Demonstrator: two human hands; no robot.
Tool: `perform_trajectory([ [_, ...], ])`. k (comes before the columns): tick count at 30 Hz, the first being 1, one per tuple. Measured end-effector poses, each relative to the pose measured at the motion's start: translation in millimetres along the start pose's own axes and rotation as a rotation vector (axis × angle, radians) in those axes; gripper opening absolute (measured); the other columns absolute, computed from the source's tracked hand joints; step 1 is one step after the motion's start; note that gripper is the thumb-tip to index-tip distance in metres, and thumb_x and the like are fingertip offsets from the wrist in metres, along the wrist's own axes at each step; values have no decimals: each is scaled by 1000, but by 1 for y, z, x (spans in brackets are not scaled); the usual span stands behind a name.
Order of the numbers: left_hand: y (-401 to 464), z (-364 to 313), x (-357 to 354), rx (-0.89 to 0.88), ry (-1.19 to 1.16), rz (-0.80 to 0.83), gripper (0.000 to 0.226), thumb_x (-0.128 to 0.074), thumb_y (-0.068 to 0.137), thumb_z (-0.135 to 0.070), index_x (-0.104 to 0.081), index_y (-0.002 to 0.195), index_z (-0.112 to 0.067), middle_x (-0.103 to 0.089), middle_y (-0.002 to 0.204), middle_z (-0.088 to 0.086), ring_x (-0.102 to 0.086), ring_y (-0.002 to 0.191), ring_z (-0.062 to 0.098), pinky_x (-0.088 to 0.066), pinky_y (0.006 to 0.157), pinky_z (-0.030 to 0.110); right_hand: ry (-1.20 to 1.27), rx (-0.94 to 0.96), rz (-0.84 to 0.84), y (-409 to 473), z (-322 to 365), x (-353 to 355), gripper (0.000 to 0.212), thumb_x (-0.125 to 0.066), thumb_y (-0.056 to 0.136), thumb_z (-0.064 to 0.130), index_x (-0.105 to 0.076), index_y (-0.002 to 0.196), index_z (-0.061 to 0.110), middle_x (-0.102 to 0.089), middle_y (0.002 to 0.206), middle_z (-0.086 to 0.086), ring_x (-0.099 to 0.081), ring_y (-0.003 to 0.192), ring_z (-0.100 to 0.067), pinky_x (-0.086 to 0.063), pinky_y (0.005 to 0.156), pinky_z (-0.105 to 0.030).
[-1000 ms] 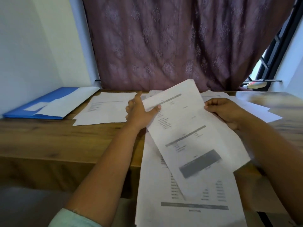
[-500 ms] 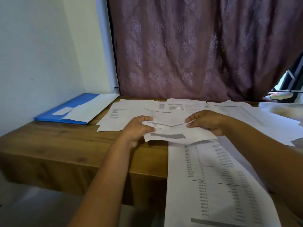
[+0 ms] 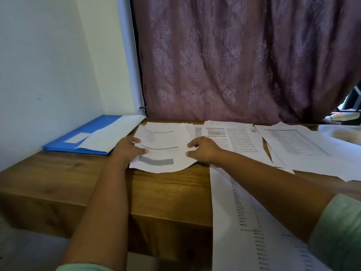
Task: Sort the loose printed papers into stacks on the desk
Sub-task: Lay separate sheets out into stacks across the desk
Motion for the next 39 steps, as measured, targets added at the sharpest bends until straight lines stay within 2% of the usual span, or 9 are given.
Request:
perform_trajectory([
  [4, 4, 9, -4, 46, 35, 3, 51, -77, 84, -21, -59, 129, -7, -51, 136, 11, -47, 125, 29, -39, 104, 38, 3, -29, 6, 5, -4, -6, 46, -69, 89, 29, -59, 131, 13, -50, 141, -5, -49, 125, -24, -43, 102, -31],
  [7, 2, 8, -5, 67, -28, -1, 21, -74, 86, -18, -62, 97, -6, -54, 100, 8, -47, 100, 23, -41, 86, 32, 42, -52, 20, 8, -5, -6, 41, -69, 89, 25, -64, 124, 5, -58, 132, -13, -58, 112, -27, -49, 97, -33],
  [9, 2, 9, -5, 67, -66, 6, 19, -75, 85, -18, -58, 85, -9, -51, 86, 4, -47, 94, 22, -41, 82, 31, 83, -73, 37, 9, -7, -8, 39, -69, 89, 23, -65, 119, -1, -60, 128, -19, -61, 108, -30, -51, 95, -36],
  [14, 4, 10, -5, 73, -84, 1, 22, -75, 85, -17, -54, 76, -13, -48, 82, 1, -45, 81, 16, -40, 81, 31, 179, -142, 60, 10, -12, -11, 35, -70, 88, 16, -64, 116, -5, -60, 126, -22, -58, 113, -33, -51, 99, -40],
  [18, 3, 13, -4, 85, -122, -11, 30, -75, 84, -19, -62, 107, -4, -56, 98, 7, -51, 101, 25, -42, 83, 31, 219, -166, 62, 10, -14, -14, 35, -71, 88, 17, -65, 115, -3, -61, 125, -21, -60, 112, -32, -52, 98, -42],
  [23, 2, 13, 5, 76, -124, -104, 57, -75, 85, -19, -53, 137, -10, -47, 142, 12, -44, 131, 32, -41, 105, 39, 257, -132, 43, 15, -11, -16, 48, -76, 84, 24, -61, 127, 10, -58, 130, -6, -57, 101, -18, -54, 93, -33],
  [29, -7, 19, 16, 139, -374, -157, 45, -73, 84, -12, -62, 127, -10, -55, 133, 10, -50, 117, 29, -44, 92, 35, 280, -100, 58, 10, -6, -20, 35, -78, 81, 17, -69, 114, 11, -63, 116, -3, -61, 102, -20, -56, 90, -35],
  [34, -25, -33, -2, -72, -675, -23, 56, -70, 85, -5, -55, 138, -14, -57, 132, 4, -60, 100, 18, -51, 83, 30, 324, -72, -88, 5, -20, 37, 37, -70, 83, 0, -68, 116, 16, -60, 122, -4, -63, 105, -22, -57, 88, -33],
  [39, -53, -139, -83, -307, -479, 253, 75, -78, 78, 0, -44, 144, -14, -52, 133, -1, -54, 116, 19, -48, 86, 27, 379, -168, -296, -32, -95, 138, 35, -59, 84, -8, -69, 106, 17, -66, 99, -11, -62, 81, -21, -53, 69, -27],
])
Point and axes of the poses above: each hand's wrist, its own y-axis towards the middle knuckle, its own x-axis out of the back of the hand, z = x × y, the point moved 9 cm from there along y, towards the middle knuckle
